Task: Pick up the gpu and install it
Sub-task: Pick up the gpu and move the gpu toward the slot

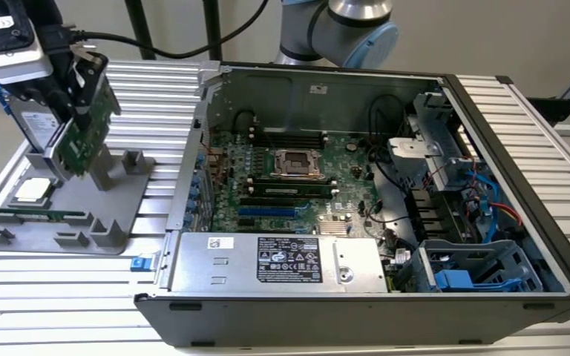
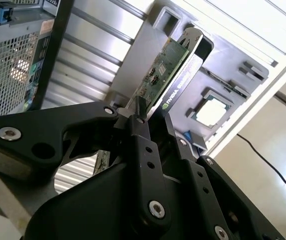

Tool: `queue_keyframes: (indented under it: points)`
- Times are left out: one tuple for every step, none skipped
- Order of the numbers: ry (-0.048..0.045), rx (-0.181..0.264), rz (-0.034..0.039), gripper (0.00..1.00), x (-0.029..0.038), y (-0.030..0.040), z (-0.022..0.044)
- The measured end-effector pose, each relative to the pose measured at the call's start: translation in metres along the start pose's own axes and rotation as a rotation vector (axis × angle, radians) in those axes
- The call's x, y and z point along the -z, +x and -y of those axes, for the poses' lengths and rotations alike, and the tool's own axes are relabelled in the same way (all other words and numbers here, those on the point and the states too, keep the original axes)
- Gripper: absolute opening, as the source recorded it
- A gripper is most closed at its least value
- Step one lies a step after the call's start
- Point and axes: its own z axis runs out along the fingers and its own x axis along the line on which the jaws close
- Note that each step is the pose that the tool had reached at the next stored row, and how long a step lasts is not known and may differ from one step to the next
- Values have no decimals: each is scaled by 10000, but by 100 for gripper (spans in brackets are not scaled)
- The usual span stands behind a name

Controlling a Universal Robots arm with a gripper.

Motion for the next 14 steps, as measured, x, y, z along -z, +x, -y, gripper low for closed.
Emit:
queue_keyframes:
  points:
    - [0, 0, 0, 0, 6, 0, 0]
    - [-1, 0, 0, 0, 12, 0, -1]
    - [0, 0, 0, 0, 19, 0, -1]
    - [0, 0, 0, 0, 27, -1, -2]
    - [1, 0, -1, 0, 36, -1, -2]
    - [-1, 0, 0, 0, 45, -1, -2]
    - [-1, 0, 0, 0, 55, -1, -3]
    - [-1, 0, 0, 0, 64, -1, -3]
    - [0, 0, 0, 0, 72, -1, -3]
    - [-1, 0, 0, 0, 79, -1, -4]
    - [0, 0, 0, 0, 88, -1, -4]
    - [0, 0, -1, 0, 96, -1, -5]
    - [0, -1, 0, 0, 104, -1, -5]
    - [-1, 0, 1, 0, 112, -1, -5]
